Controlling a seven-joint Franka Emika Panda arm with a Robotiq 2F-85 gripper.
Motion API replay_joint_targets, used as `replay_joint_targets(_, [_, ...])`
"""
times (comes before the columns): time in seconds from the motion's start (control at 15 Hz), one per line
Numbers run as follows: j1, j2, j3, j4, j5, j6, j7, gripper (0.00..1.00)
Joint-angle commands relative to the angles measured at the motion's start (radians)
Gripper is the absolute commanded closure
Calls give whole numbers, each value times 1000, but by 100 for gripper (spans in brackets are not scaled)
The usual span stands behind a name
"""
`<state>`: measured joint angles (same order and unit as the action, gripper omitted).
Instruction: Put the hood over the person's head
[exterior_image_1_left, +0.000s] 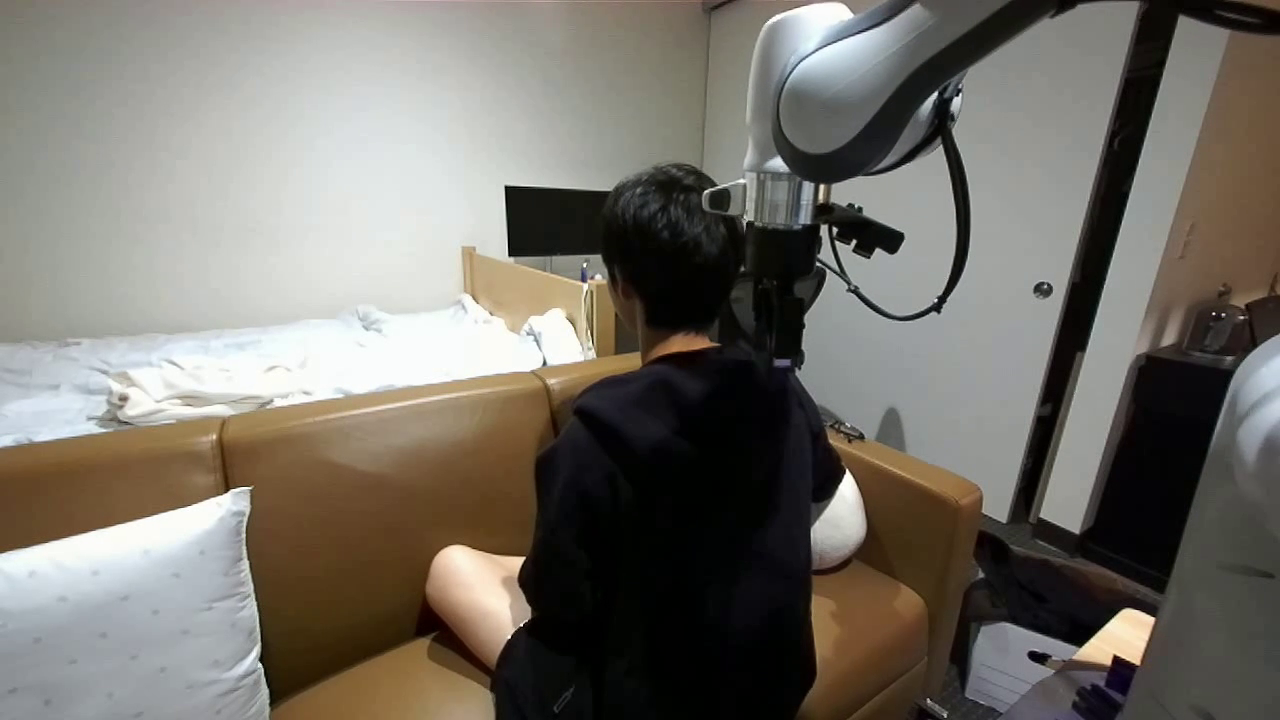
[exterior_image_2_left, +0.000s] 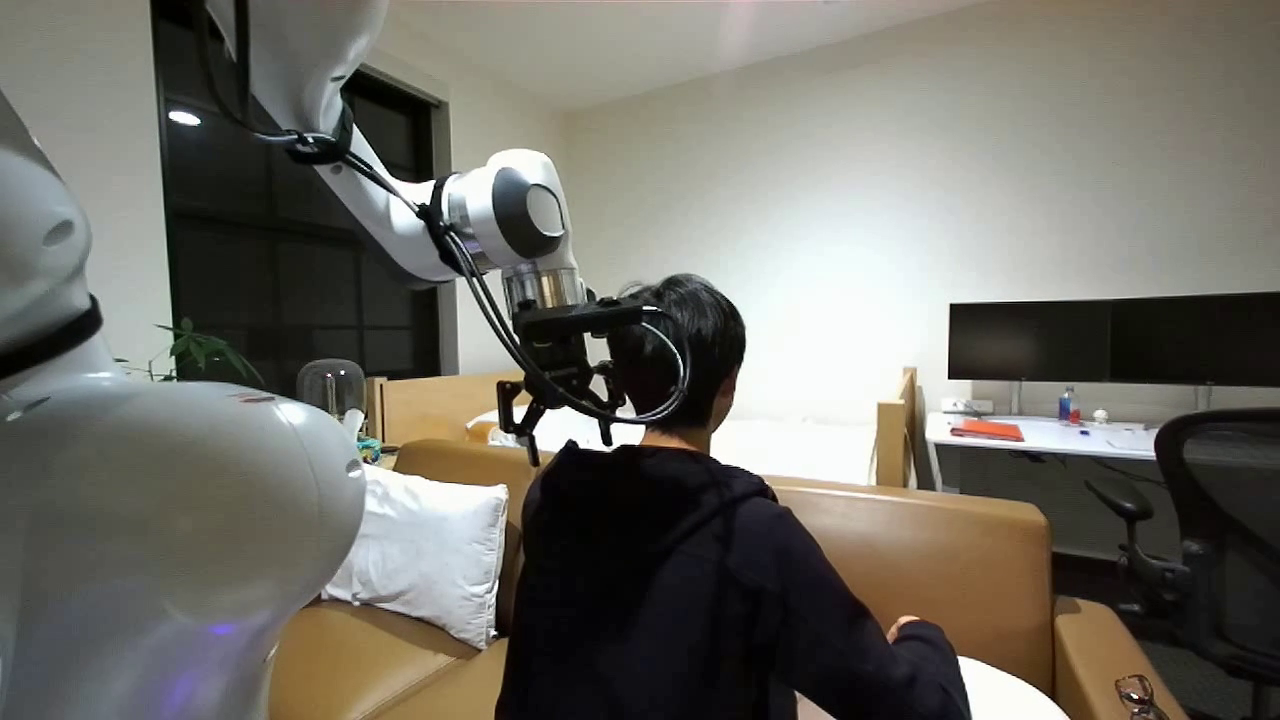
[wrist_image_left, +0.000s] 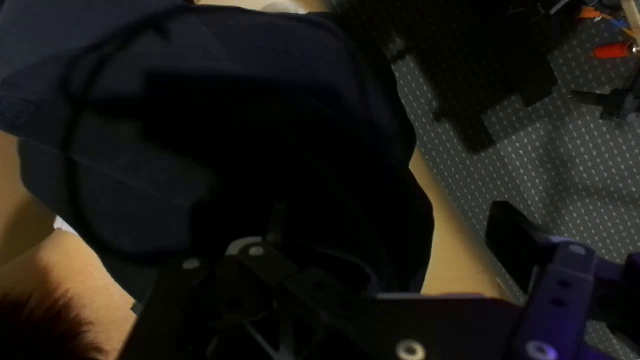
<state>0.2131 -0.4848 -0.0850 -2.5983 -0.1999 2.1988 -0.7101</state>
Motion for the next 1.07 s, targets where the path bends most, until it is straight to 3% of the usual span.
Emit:
replay_joint_targets(0.0, [-15, 28, 1, 1, 20, 19, -45, 0])
replay_joint_targets(0.2, [-17, 43, 7, 6, 15, 16, -39, 0])
replay_joint_targets(0.33, [-18, 50, 10, 10, 13, 12, -37, 10])
replay_joint_targets(0.4, [-19, 53, 12, 13, 12, 10, -35, 33])
replay_joint_targets(0.53, [-23, 58, 20, 18, 3, 7, -21, 36])
replay_joint_targets(1.0, [-29, 60, 37, 35, -8, 3, -8, 82])
